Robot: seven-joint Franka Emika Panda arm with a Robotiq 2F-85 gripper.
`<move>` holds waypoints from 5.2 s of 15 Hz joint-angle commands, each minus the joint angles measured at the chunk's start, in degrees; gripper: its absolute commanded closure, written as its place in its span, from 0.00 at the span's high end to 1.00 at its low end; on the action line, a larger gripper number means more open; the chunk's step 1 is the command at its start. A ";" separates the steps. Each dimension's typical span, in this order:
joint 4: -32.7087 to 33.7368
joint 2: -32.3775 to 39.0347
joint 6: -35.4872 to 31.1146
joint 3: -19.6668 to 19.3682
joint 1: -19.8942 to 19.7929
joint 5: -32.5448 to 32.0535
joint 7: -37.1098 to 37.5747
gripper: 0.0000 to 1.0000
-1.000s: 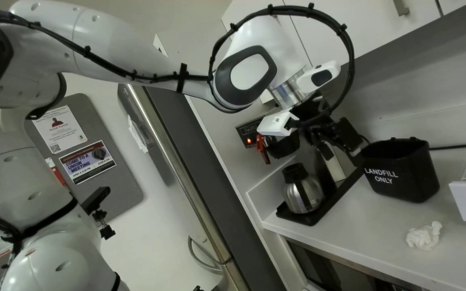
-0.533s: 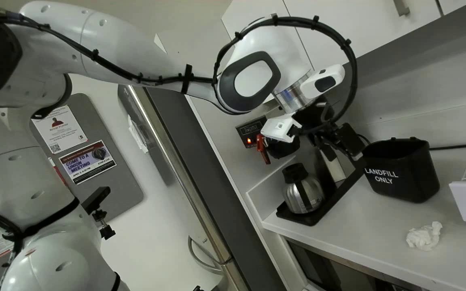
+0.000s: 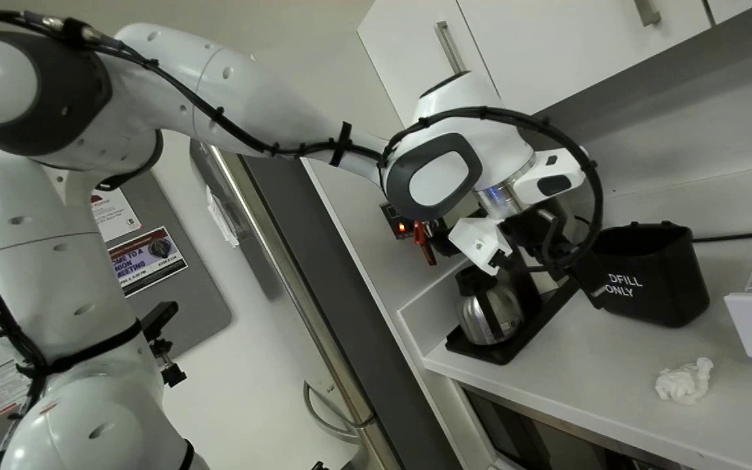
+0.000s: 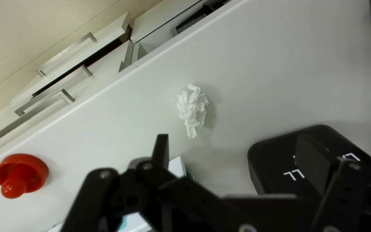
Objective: Put the crumpled paper in the black bin
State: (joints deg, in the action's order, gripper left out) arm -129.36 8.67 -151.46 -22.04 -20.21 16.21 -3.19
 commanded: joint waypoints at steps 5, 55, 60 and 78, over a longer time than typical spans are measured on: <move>6.45 11.50 -8.92 4.08 -2.84 2.35 1.96 1.00; 11.29 12.26 -24.10 22.07 -13.50 8.56 -11.44 0.00; 12.58 13.35 -22.85 21.09 -12.59 7.04 -9.23 0.00; 37.55 36.27 -31.87 37.27 -22.83 3.76 -17.99 0.26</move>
State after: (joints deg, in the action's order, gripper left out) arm -95.02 42.51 -181.93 15.90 -44.09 20.55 -21.08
